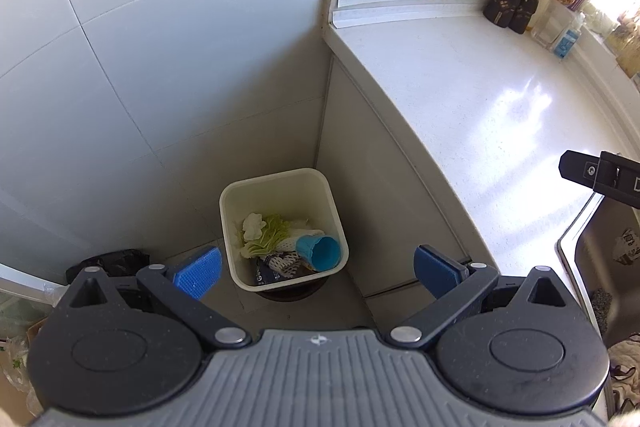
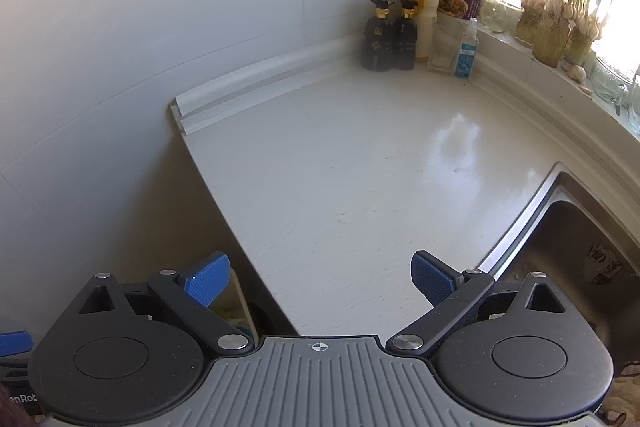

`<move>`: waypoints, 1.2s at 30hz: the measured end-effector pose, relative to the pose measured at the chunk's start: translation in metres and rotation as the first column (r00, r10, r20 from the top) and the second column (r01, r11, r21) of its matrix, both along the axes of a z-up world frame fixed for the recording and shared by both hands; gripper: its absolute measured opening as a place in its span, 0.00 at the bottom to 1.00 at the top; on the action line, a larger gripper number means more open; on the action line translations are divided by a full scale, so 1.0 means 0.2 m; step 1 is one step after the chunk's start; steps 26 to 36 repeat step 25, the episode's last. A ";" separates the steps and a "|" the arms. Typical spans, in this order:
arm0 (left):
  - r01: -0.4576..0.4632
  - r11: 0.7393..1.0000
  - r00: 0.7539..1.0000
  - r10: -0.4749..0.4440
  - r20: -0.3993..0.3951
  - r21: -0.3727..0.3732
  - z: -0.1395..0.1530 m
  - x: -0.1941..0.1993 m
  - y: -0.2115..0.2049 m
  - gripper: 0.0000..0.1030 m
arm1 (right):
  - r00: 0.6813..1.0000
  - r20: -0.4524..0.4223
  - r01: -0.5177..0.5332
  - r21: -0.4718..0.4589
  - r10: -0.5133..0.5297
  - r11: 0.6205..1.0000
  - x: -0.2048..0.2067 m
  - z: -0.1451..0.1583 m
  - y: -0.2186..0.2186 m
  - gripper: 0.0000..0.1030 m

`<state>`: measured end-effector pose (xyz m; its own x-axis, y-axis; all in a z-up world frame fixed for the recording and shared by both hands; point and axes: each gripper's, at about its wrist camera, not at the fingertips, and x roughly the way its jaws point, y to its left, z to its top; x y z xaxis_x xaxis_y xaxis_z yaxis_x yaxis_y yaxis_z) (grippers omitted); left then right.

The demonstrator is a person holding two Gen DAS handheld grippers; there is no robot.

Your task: Collect trash

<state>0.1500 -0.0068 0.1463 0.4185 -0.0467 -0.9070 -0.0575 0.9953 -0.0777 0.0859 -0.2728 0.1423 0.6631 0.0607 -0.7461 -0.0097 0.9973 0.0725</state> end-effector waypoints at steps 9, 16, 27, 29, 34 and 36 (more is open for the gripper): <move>-0.005 1.000 1.000 0.005 -0.018 -0.013 -0.02 -0.01 -0.01 1.00 | 1.000 -0.013 -0.002 -0.010 0.001 1.000 0.01 -0.01 -0.02 0.96; -0.005 1.000 0.999 0.004 -0.033 -0.018 -0.03 -0.01 -0.01 1.00 | 1.000 -0.022 0.005 -0.012 -0.006 1.000 0.02 -0.01 -0.02 0.96; 0.000 0.999 0.998 -0.003 -0.063 -0.034 -0.08 0.01 -0.02 1.00 | 0.997 -0.060 0.038 -0.013 -0.038 0.999 0.07 -0.10 -0.04 0.96; 0.000 0.999 0.998 -0.003 -0.063 -0.034 -0.08 0.01 -0.02 1.00 | 0.997 -0.060 0.038 -0.013 -0.038 0.999 0.07 -0.10 -0.04 0.96; 0.000 0.999 0.998 -0.003 -0.063 -0.034 -0.08 0.01 -0.02 1.00 | 0.997 -0.060 0.038 -0.013 -0.038 0.999 0.07 -0.10 -0.04 0.96; 0.000 0.999 0.998 -0.003 -0.063 -0.034 -0.08 0.01 -0.02 1.00 | 0.997 -0.060 0.038 -0.013 -0.038 0.999 0.07 -0.10 -0.04 0.96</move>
